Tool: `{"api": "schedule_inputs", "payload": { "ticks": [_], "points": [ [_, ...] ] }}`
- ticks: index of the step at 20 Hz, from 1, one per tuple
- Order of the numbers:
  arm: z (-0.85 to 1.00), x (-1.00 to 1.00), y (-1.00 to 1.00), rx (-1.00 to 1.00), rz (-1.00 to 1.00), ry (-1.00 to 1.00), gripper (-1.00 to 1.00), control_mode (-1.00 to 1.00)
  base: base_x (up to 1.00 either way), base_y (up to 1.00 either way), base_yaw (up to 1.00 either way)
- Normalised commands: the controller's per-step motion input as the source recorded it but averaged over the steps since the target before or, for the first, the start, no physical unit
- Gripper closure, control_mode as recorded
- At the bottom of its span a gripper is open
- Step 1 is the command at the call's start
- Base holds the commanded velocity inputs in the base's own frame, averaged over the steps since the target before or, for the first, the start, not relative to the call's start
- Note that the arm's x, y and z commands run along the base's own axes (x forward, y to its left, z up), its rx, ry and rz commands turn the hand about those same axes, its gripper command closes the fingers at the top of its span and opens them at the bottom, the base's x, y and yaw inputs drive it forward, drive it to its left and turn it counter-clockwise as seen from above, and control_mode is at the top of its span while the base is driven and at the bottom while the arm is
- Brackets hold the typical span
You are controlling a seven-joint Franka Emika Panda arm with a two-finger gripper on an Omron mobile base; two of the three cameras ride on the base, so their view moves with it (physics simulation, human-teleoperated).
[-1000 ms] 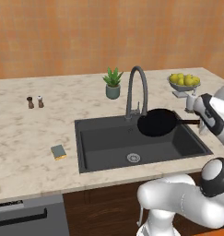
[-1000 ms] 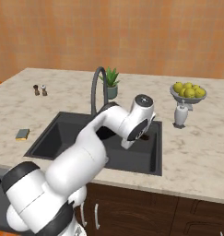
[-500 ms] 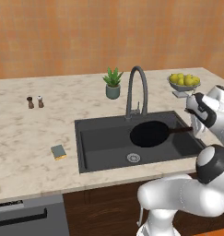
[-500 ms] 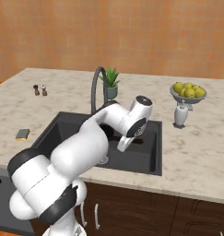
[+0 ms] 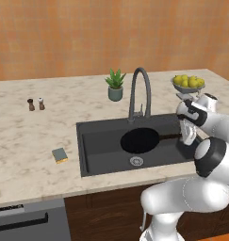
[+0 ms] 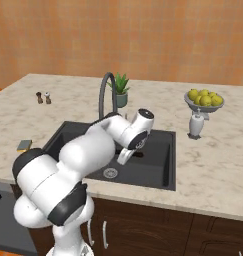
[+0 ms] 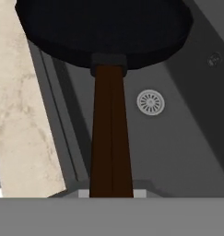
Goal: Pick the pan and sponge and place them into the sink. Then turn on the water.
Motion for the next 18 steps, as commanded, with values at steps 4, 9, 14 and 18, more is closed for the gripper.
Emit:
{"api": "schedule_inputs", "payload": {
  "ticks": [4,9,14,18],
  "points": [
    [-0.64,0.16,0.29,0.02,0.0,0.05,1.0,-1.0,0.0,0.0,0.0],
    [-0.66,0.16,0.11,0.04,0.0,0.04,1.0,-1.0,0.0,0.0,0.0],
    [-0.6,0.42,-0.01,0.02,-0.01,0.06,1.0,-1.0,0.0,0.0,0.0],
    [-0.27,0.49,-0.23,0.0,-0.03,0.08,1.0,-1.0,0.0,0.0,0.0]
  ]
}}
